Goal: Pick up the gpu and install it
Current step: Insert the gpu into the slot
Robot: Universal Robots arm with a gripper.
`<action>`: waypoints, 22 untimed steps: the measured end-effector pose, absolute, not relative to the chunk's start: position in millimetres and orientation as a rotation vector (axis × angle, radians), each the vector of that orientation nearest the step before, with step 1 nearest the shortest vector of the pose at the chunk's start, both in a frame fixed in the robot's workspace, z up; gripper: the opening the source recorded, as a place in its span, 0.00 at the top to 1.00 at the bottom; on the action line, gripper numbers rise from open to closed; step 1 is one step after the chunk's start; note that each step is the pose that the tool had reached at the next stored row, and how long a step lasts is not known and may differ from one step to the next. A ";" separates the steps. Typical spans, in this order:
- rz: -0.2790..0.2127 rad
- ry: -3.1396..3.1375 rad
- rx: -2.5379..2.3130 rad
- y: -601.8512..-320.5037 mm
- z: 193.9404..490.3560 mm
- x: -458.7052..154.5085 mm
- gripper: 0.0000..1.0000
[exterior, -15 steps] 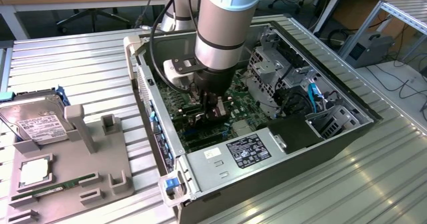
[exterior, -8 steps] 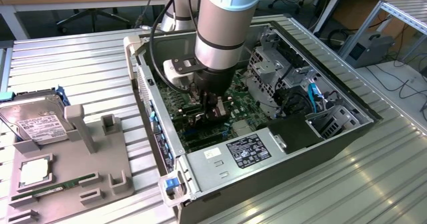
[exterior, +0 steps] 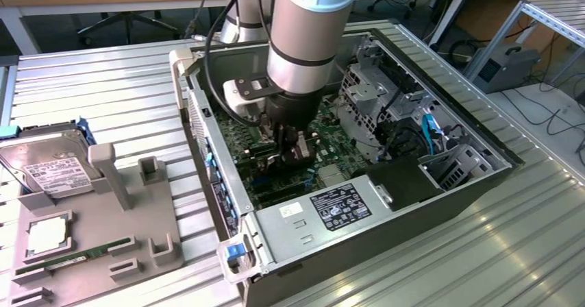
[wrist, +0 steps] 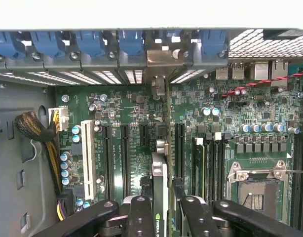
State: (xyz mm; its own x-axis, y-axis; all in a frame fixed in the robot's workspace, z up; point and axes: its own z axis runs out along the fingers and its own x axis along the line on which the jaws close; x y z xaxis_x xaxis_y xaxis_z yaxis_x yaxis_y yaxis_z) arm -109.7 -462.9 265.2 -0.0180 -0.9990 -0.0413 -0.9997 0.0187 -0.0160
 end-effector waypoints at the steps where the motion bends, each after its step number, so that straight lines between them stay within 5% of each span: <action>1: 0.026 2.212 -2.173 -462.9 263.6 -110.6 0.74; 4: 0.025 2.206 -2.177 -462.9 260.6 -113.8 0.74; 6: 0.025 2.205 -2.177 -462.8 260.6 -113.8 0.54; 22: 0.024 2.224 -2.159 -463.9 269.1 -113.4 0.54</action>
State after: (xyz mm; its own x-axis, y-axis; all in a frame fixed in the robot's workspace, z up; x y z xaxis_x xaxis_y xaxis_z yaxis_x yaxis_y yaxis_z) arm -113.4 -463.9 269.1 -0.0293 -0.9987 -0.0413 -0.9994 0.0300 -0.0183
